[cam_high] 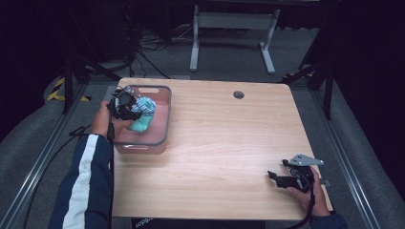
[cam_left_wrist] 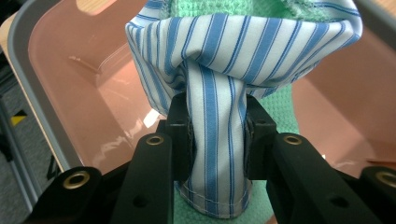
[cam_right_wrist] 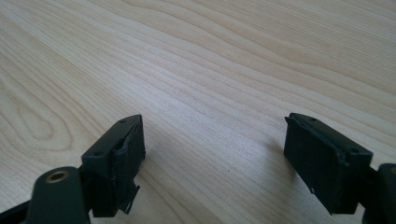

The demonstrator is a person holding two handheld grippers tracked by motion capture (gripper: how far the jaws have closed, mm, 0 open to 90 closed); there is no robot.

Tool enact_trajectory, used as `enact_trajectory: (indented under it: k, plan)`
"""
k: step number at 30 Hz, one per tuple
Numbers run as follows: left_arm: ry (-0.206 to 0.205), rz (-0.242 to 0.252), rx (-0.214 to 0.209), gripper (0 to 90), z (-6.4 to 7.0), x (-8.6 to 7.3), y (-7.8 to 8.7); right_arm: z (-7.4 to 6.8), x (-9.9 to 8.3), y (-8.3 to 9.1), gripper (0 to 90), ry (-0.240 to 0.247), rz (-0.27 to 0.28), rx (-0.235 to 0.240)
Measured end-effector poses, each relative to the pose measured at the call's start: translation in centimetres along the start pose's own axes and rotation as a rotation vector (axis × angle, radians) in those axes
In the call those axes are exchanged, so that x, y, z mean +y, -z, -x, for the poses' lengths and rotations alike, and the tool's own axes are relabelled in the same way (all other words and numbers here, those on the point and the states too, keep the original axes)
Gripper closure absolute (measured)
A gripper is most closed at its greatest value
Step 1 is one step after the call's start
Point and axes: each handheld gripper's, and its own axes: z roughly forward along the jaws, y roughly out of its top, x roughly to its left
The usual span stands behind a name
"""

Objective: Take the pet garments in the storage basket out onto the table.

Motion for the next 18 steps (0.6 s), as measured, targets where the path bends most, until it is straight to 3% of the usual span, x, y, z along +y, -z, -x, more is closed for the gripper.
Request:
enact_trajectory:
  k: [12, 18]
  plan:
    - [0.005, 0.105, 0.021, 69.9, 0.3, 0.0, 3.5, 0.0, 0.0, 0.0, 21.0, 0.000, 0.000, 0.000]
    - [-0.023, 0.137, 0.016, 70.0, 0.9, 0.1, 5.0, 0.0, 0.0, 0.0, 21.0, 0.000, 0.000, 0.000]
